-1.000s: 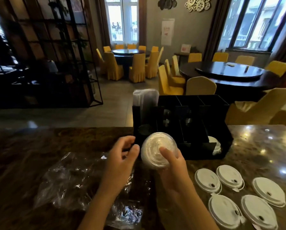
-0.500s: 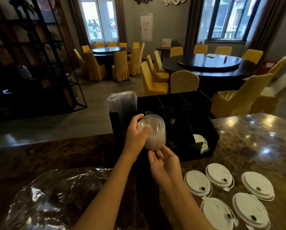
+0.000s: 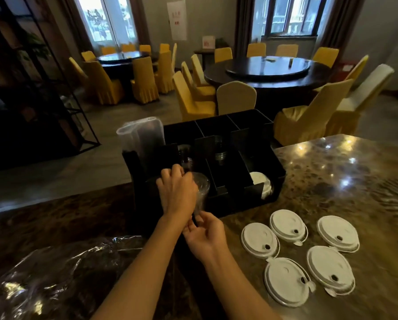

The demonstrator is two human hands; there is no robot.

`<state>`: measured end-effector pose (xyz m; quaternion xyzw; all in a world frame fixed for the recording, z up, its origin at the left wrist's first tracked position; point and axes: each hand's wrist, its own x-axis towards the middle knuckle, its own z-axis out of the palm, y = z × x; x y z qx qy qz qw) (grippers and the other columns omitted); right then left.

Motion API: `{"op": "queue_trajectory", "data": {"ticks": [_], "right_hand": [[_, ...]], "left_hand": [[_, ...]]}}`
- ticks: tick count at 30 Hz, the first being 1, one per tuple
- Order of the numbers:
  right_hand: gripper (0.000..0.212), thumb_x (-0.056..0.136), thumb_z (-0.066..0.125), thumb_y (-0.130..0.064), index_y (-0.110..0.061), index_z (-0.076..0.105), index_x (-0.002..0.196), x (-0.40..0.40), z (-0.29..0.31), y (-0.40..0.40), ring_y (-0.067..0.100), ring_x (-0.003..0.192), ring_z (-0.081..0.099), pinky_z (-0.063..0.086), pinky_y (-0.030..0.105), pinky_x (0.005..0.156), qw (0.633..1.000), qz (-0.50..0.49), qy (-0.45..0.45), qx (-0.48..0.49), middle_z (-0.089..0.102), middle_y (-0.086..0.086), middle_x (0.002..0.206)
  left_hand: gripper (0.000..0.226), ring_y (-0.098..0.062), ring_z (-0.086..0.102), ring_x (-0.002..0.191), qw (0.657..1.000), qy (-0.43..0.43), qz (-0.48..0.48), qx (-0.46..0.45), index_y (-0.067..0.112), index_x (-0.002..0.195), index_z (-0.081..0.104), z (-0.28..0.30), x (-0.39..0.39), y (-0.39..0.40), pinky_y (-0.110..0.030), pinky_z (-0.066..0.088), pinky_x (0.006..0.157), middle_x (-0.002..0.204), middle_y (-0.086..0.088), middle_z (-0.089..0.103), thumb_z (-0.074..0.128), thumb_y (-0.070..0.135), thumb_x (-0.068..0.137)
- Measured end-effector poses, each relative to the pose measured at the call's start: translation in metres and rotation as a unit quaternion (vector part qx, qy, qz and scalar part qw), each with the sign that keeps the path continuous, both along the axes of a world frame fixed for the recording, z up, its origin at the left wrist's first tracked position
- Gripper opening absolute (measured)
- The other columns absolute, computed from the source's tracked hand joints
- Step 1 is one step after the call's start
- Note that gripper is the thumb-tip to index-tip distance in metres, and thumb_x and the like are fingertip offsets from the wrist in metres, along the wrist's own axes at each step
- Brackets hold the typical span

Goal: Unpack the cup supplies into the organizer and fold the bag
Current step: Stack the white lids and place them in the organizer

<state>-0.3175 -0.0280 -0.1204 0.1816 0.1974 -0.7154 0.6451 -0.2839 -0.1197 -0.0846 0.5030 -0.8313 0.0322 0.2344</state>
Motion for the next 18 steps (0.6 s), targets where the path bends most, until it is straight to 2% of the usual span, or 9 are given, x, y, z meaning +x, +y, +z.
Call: {"op": "queue_trajectory", "data": {"ticks": [2, 3, 6, 8, 11, 13, 15, 16, 18], "right_hand": [[0.009, 0.091, 0.054, -0.001, -0.005, 0.059, 0.098, -0.002, -0.004, 0.002, 0.037, 0.12, 0.059, 0.043, 0.047, 0.111, 1.0, 0.019, 0.019, 0.004, 0.062, 0.022, 0.123], [0.014, 0.094, 0.053, -0.001, -0.004, 0.06, 0.105, -0.002, -0.006, 0.003, 0.039, 0.122, 0.059, 0.044, 0.048, 0.11, 0.999, 0.023, 0.033, 0.014, 0.06, 0.021, 0.128], [0.031, 0.099, 0.046, 0.0, -0.01, 0.057, 0.126, -0.003, -0.011, 0.015, 0.036, 0.109, 0.064, 0.054, 0.041, 0.092, 0.992, 0.019, 0.105, 0.066, 0.059, 0.011, 0.125], [0.032, 0.1, 0.043, -0.001, -0.009, 0.061, 0.125, -0.005, -0.015, 0.03, 0.031, 0.102, 0.068, 0.055, 0.035, 0.076, 0.982, 0.03, 0.165, 0.085, 0.061, 0.009, 0.124], [0.028, 0.097, 0.05, -0.005, -0.011, 0.068, 0.117, -0.016, -0.014, 0.062, 0.024, 0.088, 0.073, 0.056, 0.03, 0.068, 0.958, 0.072, 0.262, 0.093, 0.075, 0.009, 0.111], [0.025, 0.091, 0.058, -0.008, -0.011, 0.072, 0.111, -0.028, -0.009, 0.091, 0.021, 0.08, 0.073, 0.056, 0.028, 0.066, 0.94, 0.091, 0.322, 0.065, 0.079, 0.009, 0.105], [0.023, 0.083, 0.065, -0.013, -0.013, 0.076, 0.103, -0.047, -0.002, 0.128, 0.021, 0.078, 0.072, 0.055, 0.028, 0.066, 0.918, 0.068, 0.389, 0.029, 0.078, 0.012, 0.103], [0.021, 0.082, 0.065, -0.015, -0.015, 0.077, 0.099, -0.059, 0.0, 0.148, 0.022, 0.077, 0.072, 0.055, 0.027, 0.066, 0.901, 0.04, 0.43, 0.024, 0.078, 0.014, 0.101], [0.018, 0.086, 0.062, -0.012, -0.018, 0.078, 0.093, -0.086, -0.001, 0.189, 0.02, 0.077, 0.072, 0.056, 0.023, 0.068, 0.839, -0.027, 0.538, 0.07, 0.078, 0.012, 0.094]], "left_hand": [[0.022, -0.028, 0.05, 0.108, 0.998, -0.06, 0.001, -0.033, 0.019, 0.101, 0.074, -0.002, -0.001, 0.001, -0.043, 0.042, 0.089, 0.118, -0.003, 0.063, 0.056, 0.03, 0.095], [0.021, -0.028, 0.051, 0.108, 0.996, -0.079, -0.001, -0.043, 0.02, 0.098, 0.074, -0.002, -0.002, 0.0, -0.044, 0.041, 0.089, 0.116, -0.001, 0.066, 0.057, 0.03, 0.094], [0.018, -0.028, 0.052, 0.109, 0.99, -0.133, 0.002, -0.047, 0.02, 0.089, 0.075, 0.0, -0.005, 0.001, -0.045, 0.038, 0.09, 0.108, 0.0, 0.069, 0.058, 0.028, 0.092], [0.015, -0.028, 0.051, 0.11, 0.986, -0.163, 0.0, -0.031, 0.02, 0.091, 0.075, -0.001, -0.005, 0.005, -0.045, 0.037, 0.091, 0.109, -0.001, 0.068, 0.061, 0.026, 0.09], [0.018, -0.032, 0.052, 0.109, 0.985, -0.172, -0.003, -0.027, 0.015, 0.093, 0.075, 0.005, -0.004, 0.011, -0.045, 0.039, 0.088, 0.112, -0.007, 0.067, 0.059, 0.022, 0.093], [0.021, -0.037, 0.053, 0.098, 0.993, -0.101, -0.011, -0.059, 0.006, 0.09, 0.075, 0.014, -0.002, 0.014, -0.045, 0.04, 0.078, 0.103, -0.015, 0.066, 0.057, 0.016, 0.096], [0.017, -0.034, 0.052, 0.086, 0.991, 0.05, -0.055, -0.107, -0.001, 0.089, 0.071, 0.015, 0.001, 0.024, -0.04, 0.039, 0.071, 0.09, -0.017, 0.061, 0.058, 0.008, 0.096], [0.013, -0.03, 0.051, 0.083, 0.98, 0.121, -0.102, -0.122, -0.001, 0.091, 0.069, 0.013, 0.002, 0.036, -0.034, 0.039, 0.07, 0.087, -0.015, 0.059, 0.059, 0.006, 0.095], [0.006, -0.018, 0.051, 0.083, 0.955, 0.182, -0.22, -0.076, 0.004, 0.095, 0.068, -0.005, 0.0, 0.073, -0.022, 0.039, 0.073, 0.087, -0.009, 0.059, 0.062, 0.006, 0.094]]}}
